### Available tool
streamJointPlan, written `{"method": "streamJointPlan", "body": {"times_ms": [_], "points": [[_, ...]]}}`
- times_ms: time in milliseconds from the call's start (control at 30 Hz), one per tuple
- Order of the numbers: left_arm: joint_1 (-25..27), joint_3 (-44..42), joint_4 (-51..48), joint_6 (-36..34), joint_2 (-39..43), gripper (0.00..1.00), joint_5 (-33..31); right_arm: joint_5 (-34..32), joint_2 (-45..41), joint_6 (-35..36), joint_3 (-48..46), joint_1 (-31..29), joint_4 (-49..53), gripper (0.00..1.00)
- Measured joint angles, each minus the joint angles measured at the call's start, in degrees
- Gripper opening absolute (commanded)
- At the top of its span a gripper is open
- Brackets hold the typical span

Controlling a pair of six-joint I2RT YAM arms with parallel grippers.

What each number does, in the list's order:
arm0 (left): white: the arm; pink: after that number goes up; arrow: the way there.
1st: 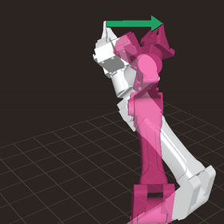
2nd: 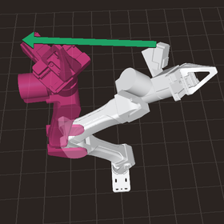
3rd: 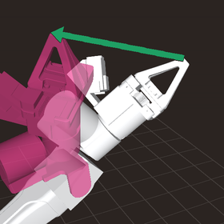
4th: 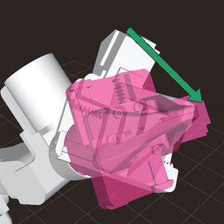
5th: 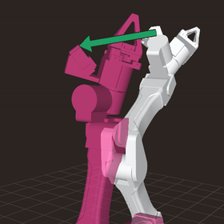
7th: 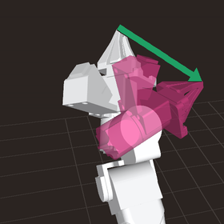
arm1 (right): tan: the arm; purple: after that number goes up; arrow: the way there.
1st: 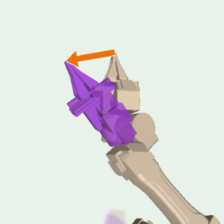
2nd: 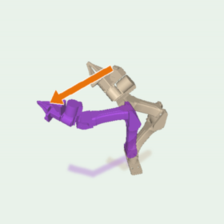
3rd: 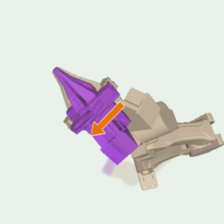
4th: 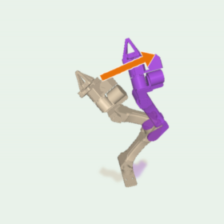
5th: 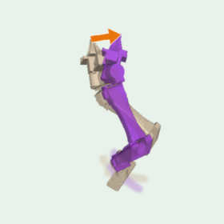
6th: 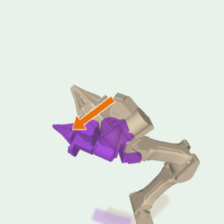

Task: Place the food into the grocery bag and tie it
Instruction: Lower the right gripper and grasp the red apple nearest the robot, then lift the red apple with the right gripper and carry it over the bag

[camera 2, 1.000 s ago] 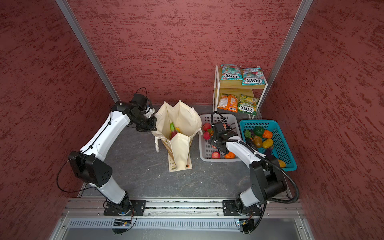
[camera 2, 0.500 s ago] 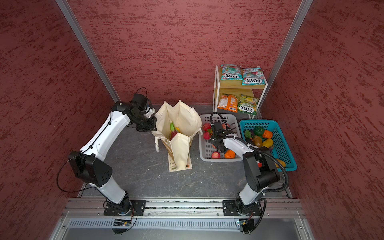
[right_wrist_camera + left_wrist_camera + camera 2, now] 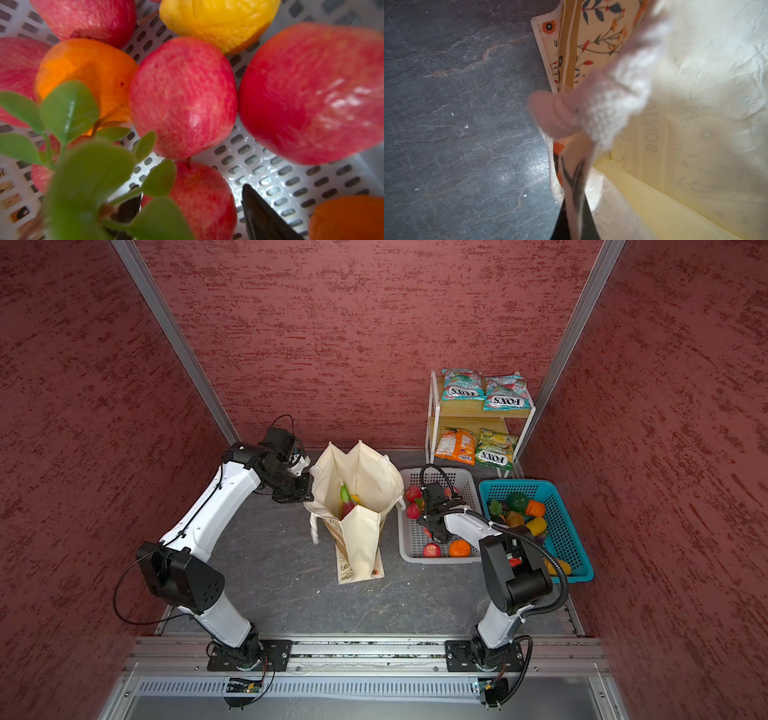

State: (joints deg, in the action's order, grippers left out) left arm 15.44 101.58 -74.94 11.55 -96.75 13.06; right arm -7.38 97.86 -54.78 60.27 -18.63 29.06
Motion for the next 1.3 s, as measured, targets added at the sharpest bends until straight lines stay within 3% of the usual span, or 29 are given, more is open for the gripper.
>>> {"method": "streamJointPlan", "body": {"times_ms": [700, 1067, 1300], "points": [[0.0, 0.0, 0.0, 0.0, 0.0, 0.0, -0.02, 1.2, -1.01, 0.61, -0.24, 0.17, -0.39, 0.59], [0.0, 0.0, 0.02, 0.04, 0.0, 0.0, 0.0, 4.59, -14.51, 3.32, -7.63, 0.37, 1.33, 0.57], [0.11, 0.0, 0.07, 0.04, 0.0, 0.0, -0.02, 7.08, -23.58, 8.87, -6.88, 0.39, 4.37, 0.57]]}}
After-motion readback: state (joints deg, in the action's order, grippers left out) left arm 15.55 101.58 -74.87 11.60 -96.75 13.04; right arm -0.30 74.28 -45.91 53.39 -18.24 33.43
